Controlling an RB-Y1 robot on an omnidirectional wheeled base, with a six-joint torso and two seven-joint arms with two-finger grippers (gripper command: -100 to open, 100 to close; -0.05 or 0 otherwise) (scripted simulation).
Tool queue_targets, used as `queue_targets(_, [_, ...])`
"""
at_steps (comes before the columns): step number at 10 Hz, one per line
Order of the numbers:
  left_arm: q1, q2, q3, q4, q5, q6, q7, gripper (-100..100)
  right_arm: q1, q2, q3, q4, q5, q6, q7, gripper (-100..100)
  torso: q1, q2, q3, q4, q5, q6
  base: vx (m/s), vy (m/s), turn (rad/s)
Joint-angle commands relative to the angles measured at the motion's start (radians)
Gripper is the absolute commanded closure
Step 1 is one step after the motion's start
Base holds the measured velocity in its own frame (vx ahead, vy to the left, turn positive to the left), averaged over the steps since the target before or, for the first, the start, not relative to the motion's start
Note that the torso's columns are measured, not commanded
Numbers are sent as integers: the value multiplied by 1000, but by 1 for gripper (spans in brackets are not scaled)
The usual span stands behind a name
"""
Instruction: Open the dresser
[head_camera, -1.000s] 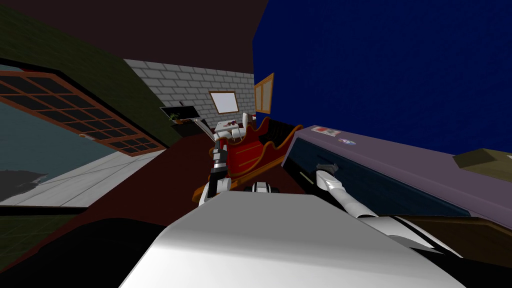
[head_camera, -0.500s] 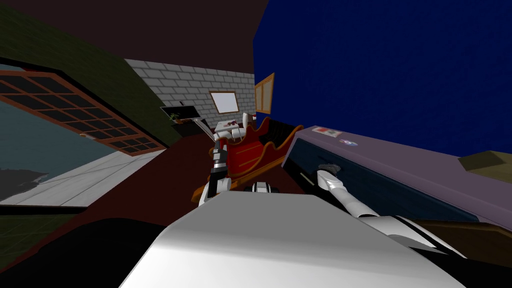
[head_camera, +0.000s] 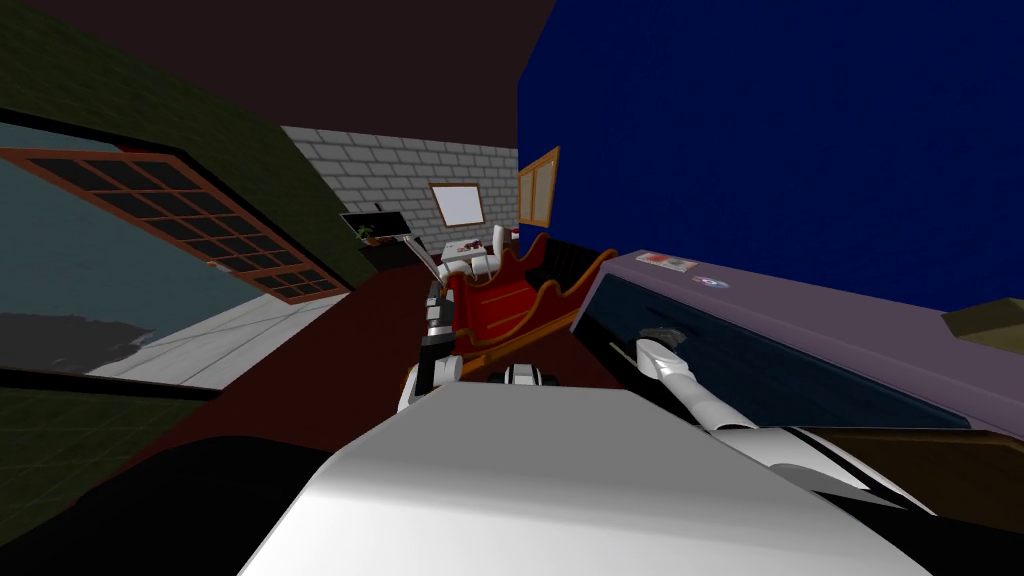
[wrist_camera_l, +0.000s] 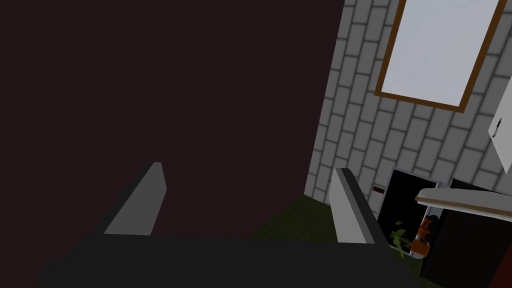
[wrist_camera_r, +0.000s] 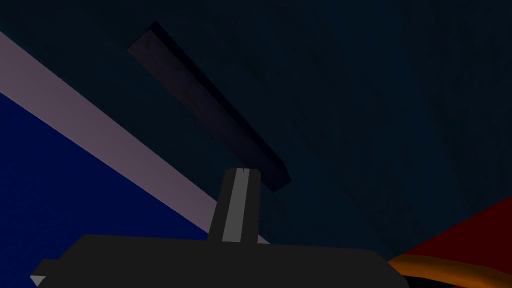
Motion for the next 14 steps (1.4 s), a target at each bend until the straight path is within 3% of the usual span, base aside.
queue_targets(1, [0,0,0,0,0,0,0,0,-5,0,-2,8,-3,1,1,100,0,1,0,0,0,0,-47,80,11])
queue_targets(2, [0,0,0,0,0,0,0,0,-9,-23,-9,17,-13,-10,15,-100,-5,-1,0,0,-1,0,37,-46,-27])
queue_targets(5, [1,1,1,0,0,0,0,0,-13,-50,-17,27,-24,-23,31,-100,-4,-2,-1,-1,-1,0,94,-131,-11])
queue_targets(6, [1,1,1,0,0,0,0,0,-21,-43,-11,46,-9,-25,9,-100,-2,1,1,0,0,0,41,-81,2])
queue_targets(7, [0,0,1,0,0,0,0,0,-9,-56,-28,80,-31,-14,-4,-100,5,5,3,1,1,0,-46,-55,291])
queue_targets(10, [0,0,0,0,0,0,0,0,5,-67,-44,113,-53,-1,-17,-100,0,7,5,2,0,0,-106,-64,330])
queue_targets(12, [0,0,0,0,0,0,0,0,31,-89,-77,179,-98,25,-43,-100,0,2,1,0,0,-1,-146,-49,468])
queue_targets(13, [0,0,0,0,0,0,0,0,31,-89,-77,179,-98,25,-43,-100,0,3,2,1,0,0,-146,-37,340])
queue_targets(14, [0,0,0,0,0,0,0,0,44,-101,-94,211,-120,38,-55,-100,1,1,1,1,0,0,-150,-28,371])
